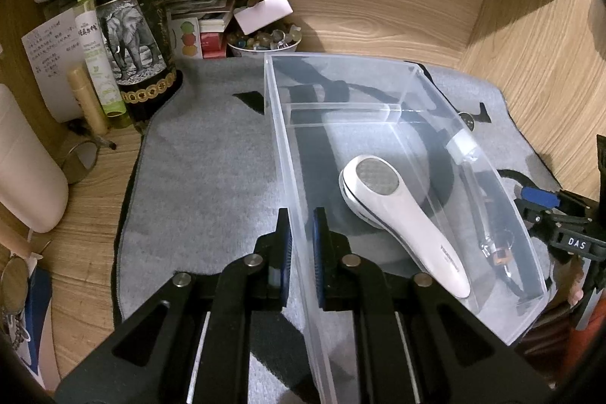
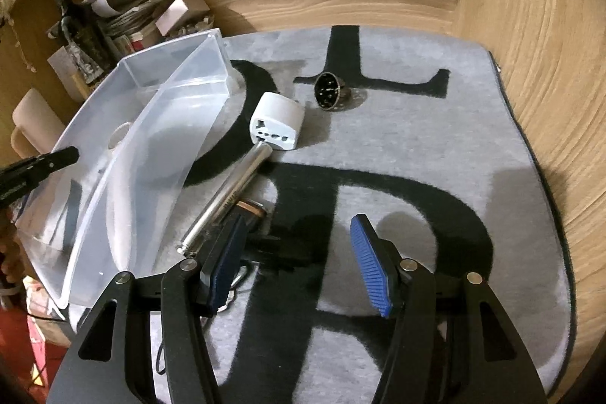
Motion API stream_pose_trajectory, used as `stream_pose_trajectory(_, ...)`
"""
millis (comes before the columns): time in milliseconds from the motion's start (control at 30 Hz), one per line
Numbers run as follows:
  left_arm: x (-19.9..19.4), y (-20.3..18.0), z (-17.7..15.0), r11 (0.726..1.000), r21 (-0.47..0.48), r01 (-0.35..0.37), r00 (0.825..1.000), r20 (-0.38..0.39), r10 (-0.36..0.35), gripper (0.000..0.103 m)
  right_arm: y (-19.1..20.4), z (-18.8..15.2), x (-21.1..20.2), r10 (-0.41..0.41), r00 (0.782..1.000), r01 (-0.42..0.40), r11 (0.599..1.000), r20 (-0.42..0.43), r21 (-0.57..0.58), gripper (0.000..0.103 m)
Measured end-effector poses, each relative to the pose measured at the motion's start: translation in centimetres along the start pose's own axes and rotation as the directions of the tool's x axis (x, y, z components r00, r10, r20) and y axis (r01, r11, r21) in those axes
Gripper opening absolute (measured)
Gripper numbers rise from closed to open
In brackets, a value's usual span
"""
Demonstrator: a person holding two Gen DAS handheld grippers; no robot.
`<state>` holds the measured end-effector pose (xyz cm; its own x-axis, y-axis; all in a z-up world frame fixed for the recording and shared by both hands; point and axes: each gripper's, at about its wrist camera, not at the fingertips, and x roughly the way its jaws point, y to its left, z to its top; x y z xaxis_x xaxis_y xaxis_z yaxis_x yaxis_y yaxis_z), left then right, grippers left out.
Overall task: Organize rigid objects
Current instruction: 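Open the right gripper and withdraw it from the box, then grasp the black round knob with the right gripper and drop it into the box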
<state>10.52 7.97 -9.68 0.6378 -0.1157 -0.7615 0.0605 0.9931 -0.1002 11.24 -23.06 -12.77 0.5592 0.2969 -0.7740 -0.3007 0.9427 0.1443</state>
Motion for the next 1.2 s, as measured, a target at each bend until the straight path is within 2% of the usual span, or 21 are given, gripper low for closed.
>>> stream_pose_trajectory(333,0.4,0.0,-0.1,1.0,0.011,-0.013,1.0,0.0,0.013,0.01,-0.4,-0.9,-0.5,0.033,0.999,-0.033,0.999,-0.001,0.003,0.054)
stream_pose_trajectory(467,0.4,-0.1,0.0,1.0,0.012,-0.013,1.0,-0.001,0.013,0.01,0.0,-1.9,-0.1,0.01,1.0,-0.01,0.999,-0.004,-0.04,0.054)
stream_pose_trajectory(567,0.5,-0.2,0.0,1.0,0.018,-0.018,1.0,0.002,0.018,0.01,-0.2,-1.5,0.7,-0.014,1.0,0.014,0.999,0.0,-0.041,0.054)
stream_pose_trajectory(633,0.4,-0.2,-0.2,1.0,0.02,-0.019,1.0,0.005,0.019,0.01,-0.3,-1.0,1.5,-0.01,1.0,0.01,1.0,-0.004,-0.028,0.049)
stream_pose_trajectory(867,0.4,-0.2,-0.2,1.0,0.01,-0.008,1.0,0.003,0.008,0.01,0.6,0.1,2.9,-0.028,1.0,0.028,0.996,0.003,-0.08,0.049)
stream_pose_trajectory(900,0.4,-0.2,-0.2,1.0,0.011,-0.012,1.0,0.004,0.012,0.01,0.8,0.3,3.0,-0.031,1.0,0.031,0.995,0.003,-0.093,0.044)
stream_pose_trajectory(933,0.4,-0.2,-0.1,1.0,0.013,-0.014,1.0,0.003,0.014,0.01,1.0,0.5,3.2,-0.031,1.0,0.031,0.993,0.004,-0.112,0.033)
stream_pose_trajectory(1033,0.3,0.0,-0.1,1.0,0.015,-0.014,1.0,0.002,0.014,0.01,1.5,0.6,3.2,-0.033,0.999,0.035,0.989,0.014,-0.144,0.033)
stream_pose_trajectory(1200,0.3,0.1,-0.1,1.0,0.006,-0.001,1.0,0.001,0.001,0.01,1.8,0.5,1.6,-0.013,0.999,0.02,0.991,0.052,-0.131,0.033)
